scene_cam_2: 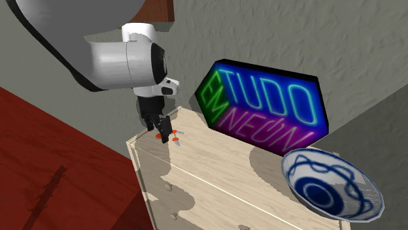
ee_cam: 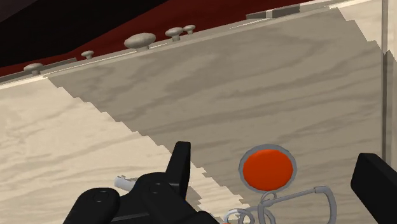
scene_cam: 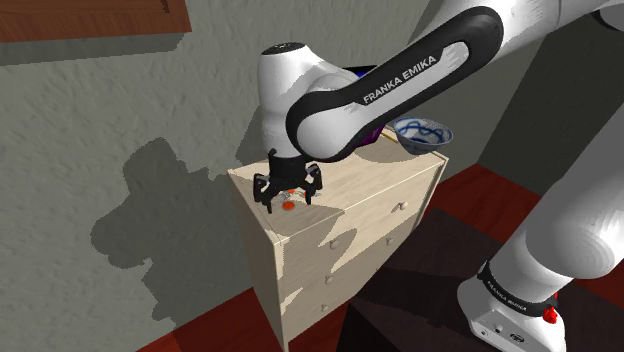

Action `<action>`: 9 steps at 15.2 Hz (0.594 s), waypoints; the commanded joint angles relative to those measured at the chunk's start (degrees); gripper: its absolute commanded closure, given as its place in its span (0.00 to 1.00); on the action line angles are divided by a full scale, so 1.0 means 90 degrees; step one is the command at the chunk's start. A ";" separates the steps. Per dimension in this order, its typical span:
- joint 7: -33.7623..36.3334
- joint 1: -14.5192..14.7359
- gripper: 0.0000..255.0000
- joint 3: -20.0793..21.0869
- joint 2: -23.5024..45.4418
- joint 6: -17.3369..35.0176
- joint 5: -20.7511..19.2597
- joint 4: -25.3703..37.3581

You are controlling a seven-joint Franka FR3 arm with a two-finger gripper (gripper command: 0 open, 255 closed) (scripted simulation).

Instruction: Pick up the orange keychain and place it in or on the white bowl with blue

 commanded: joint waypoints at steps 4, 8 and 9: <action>0.0001 0.0002 1.00 0.0002 -0.0007 0.0003 0.0005 -0.0009; -0.0004 0.0002 1.00 0.0002 -0.0022 0.0011 0.0017 -0.0028; 0.0007 0.0005 1.00 0.0005 -0.0010 0.0011 0.0009 -0.0019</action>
